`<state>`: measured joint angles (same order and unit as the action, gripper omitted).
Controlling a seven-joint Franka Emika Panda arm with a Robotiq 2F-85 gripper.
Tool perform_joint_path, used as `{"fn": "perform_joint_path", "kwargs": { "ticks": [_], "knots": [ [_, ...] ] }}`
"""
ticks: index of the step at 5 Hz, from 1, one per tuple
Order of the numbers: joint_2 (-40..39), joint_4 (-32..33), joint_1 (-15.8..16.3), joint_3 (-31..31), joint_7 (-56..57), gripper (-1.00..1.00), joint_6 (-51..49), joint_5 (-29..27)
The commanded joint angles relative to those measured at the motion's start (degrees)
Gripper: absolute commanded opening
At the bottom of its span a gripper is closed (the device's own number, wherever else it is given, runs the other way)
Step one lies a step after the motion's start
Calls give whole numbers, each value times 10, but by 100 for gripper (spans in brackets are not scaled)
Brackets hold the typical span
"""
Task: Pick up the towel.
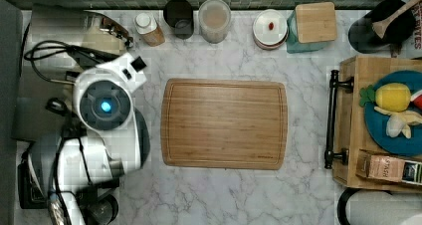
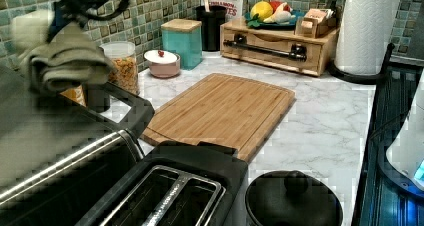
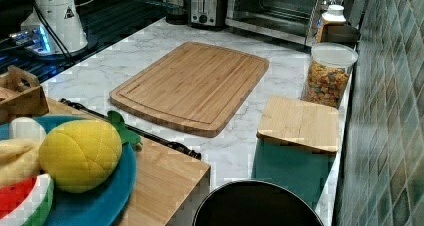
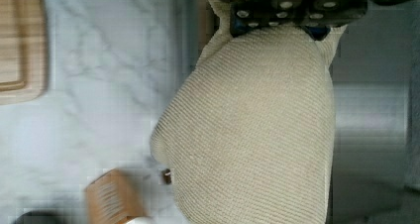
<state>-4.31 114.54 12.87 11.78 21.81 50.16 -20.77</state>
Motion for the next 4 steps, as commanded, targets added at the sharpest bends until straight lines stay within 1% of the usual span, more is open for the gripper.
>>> {"fn": "perform_joint_path", "kwargs": {
  "ticks": [1, 2, 3, 4],
  "knots": [
    [106, 2, -88, -79, -165, -100, -86, 152],
    [109, -12, -121, -75, -231, -100, -146, 211],
    [117, -23, -142, -85, -288, -100, -188, 227],
    [136, -3, -150, -95, -340, -100, -196, 241]
  ]
}}
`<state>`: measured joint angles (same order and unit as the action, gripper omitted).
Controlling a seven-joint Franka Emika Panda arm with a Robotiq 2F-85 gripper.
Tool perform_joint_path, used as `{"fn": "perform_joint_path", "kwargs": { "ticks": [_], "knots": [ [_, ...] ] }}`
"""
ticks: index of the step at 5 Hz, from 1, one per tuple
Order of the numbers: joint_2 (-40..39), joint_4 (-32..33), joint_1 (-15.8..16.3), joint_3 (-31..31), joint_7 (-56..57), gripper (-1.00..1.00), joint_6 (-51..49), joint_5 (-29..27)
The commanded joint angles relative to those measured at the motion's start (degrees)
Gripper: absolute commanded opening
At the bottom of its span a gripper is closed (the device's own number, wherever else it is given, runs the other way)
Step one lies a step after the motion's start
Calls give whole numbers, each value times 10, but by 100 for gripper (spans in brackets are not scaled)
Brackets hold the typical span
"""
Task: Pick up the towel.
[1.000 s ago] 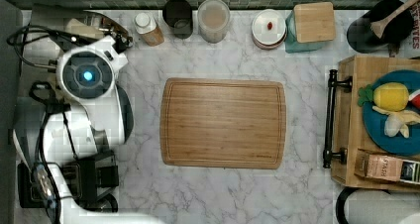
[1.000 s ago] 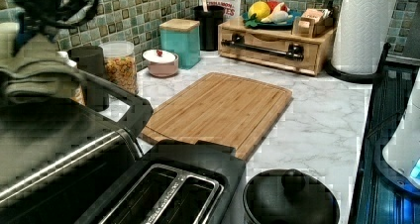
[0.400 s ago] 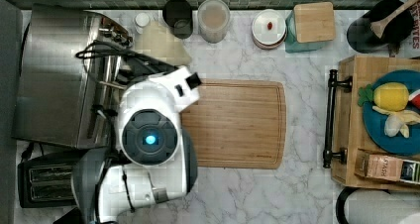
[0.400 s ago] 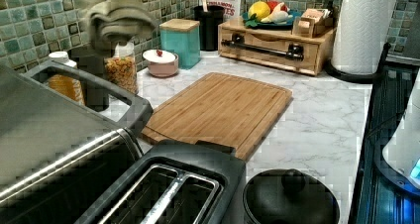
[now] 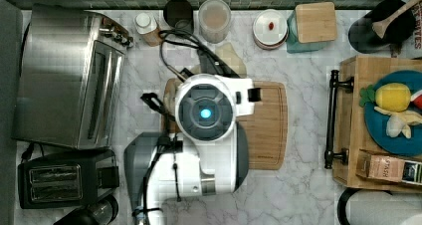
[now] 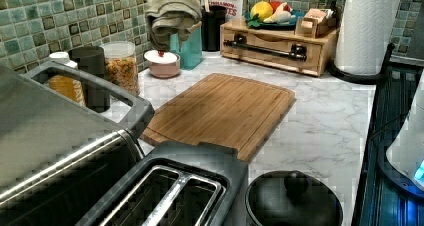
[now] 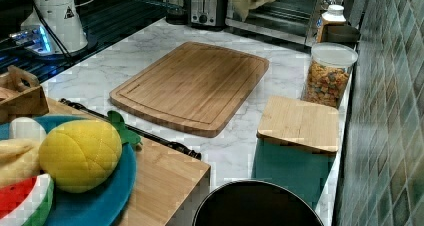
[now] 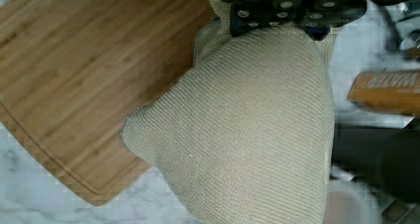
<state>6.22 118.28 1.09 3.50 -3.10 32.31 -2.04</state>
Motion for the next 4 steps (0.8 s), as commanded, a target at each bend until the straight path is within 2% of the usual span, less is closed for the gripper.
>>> {"fn": "perform_joint_path", "kwargs": {
  "ticks": [1, 2, 3, 4],
  "knots": [
    [31, -40, -31, -13, -91, -100, -18, 54],
    [31, -40, -38, -7, -90, -100, -18, 52],
    [31, -40, -19, -25, -93, -100, -18, 56],
    [31, -40, -31, -13, -91, -100, -18, 53]
  ]
}}
